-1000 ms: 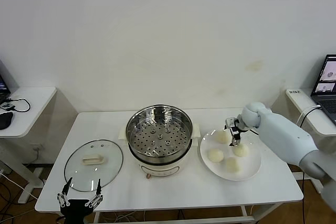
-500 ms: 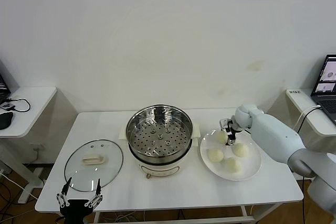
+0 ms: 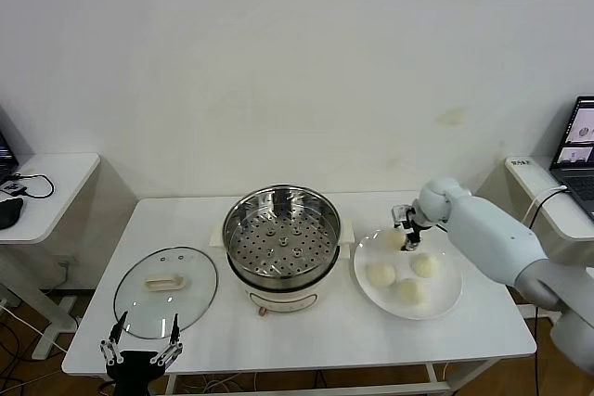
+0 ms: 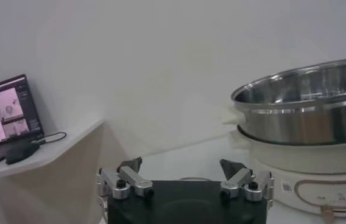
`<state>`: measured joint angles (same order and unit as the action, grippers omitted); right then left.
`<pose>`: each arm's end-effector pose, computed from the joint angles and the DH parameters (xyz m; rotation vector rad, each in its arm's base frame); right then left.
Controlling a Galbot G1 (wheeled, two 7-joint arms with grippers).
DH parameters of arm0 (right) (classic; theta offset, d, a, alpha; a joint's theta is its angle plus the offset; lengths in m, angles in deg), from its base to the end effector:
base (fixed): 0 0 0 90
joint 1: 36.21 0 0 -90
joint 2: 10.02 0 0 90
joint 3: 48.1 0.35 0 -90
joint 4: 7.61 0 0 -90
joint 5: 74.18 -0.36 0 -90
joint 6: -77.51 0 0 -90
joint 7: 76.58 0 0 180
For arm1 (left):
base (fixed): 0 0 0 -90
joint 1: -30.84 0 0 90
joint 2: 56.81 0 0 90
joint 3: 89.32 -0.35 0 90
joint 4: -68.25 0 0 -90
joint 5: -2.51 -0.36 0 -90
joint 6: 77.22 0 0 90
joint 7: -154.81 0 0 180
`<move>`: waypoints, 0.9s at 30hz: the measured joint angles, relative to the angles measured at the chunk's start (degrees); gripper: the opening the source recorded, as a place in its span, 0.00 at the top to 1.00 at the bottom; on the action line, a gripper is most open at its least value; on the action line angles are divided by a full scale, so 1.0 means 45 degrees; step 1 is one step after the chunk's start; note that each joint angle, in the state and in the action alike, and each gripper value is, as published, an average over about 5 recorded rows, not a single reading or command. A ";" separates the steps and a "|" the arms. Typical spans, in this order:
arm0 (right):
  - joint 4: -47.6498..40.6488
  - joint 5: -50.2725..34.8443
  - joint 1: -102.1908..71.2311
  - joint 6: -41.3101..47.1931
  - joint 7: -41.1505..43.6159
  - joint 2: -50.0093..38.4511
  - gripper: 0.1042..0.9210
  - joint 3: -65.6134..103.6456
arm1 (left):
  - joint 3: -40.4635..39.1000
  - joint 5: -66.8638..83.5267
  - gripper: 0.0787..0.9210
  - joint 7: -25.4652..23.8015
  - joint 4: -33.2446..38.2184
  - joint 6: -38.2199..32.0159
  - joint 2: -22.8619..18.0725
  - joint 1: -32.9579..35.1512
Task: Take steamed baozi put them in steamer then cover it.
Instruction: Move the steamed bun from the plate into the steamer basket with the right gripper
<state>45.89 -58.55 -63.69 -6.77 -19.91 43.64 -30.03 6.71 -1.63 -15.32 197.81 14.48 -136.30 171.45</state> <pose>0.5892 -0.1127 -0.2053 1.1740 -1.4399 1.5727 0.0875 0.0507 -0.2853 0.1657 -2.9200 -0.4344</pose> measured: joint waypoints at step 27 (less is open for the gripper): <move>0.3792 -0.5514 0.6493 0.0166 -0.0308 0.0945 0.33 -0.4640 | 0.0113 0.0463 0.12 -0.0088 0.0047 0.0090 0.0579 -0.0357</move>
<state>62.96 -83.37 -34.48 -6.02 -21.29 47.89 -50.91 7.22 0.45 -15.71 198.01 14.88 -133.70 169.85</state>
